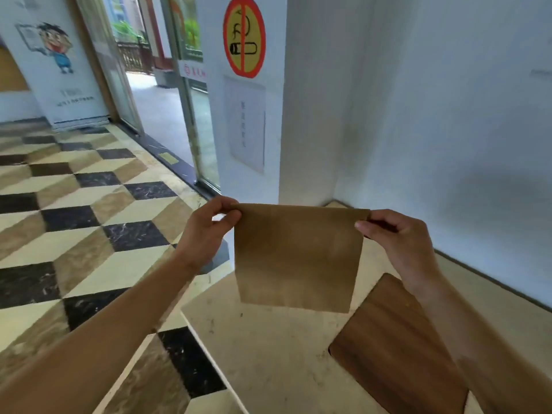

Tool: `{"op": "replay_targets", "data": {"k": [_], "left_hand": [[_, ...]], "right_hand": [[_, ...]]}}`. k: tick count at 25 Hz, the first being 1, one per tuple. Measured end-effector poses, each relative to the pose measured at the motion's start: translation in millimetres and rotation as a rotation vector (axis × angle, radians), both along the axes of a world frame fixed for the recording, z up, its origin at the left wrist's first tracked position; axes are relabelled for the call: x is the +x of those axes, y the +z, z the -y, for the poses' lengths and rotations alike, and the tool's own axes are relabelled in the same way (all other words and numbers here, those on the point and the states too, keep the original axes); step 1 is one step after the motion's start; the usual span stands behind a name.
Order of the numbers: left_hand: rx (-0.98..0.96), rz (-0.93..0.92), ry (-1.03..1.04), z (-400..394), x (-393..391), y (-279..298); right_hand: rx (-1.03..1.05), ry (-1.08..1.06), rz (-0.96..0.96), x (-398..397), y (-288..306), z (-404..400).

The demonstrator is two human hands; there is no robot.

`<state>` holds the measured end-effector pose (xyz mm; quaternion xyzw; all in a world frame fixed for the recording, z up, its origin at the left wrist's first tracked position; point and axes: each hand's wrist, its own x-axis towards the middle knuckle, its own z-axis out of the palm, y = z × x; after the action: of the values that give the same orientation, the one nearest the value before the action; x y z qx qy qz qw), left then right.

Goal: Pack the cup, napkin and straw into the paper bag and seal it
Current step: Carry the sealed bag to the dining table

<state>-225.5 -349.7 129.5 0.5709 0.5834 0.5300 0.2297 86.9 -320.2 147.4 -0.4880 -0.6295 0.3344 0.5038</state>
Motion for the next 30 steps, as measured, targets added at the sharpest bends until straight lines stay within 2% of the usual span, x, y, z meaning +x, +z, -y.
{"op": "replay_targets", "data": {"k": [7, 15, 23, 30], "left_hand": [[0.040, -0.068, 0.367, 124, -136, 13], [0.074, -0.087, 0.696, 305, -275, 17], [0.093, -0.140, 1.013, 469, -358, 13], [0.074, -0.136, 1.324, 549, -405, 13]], "right_hand": [[0.070, 0.299, 0.078, -172, 7, 19], [0.188, 0.622, 0.151, -380, 6, 108], [0.229, 0.997, 0.100, -555, 5, 209], [0.155, 1.304, 0.026, -686, 4, 274]]}}
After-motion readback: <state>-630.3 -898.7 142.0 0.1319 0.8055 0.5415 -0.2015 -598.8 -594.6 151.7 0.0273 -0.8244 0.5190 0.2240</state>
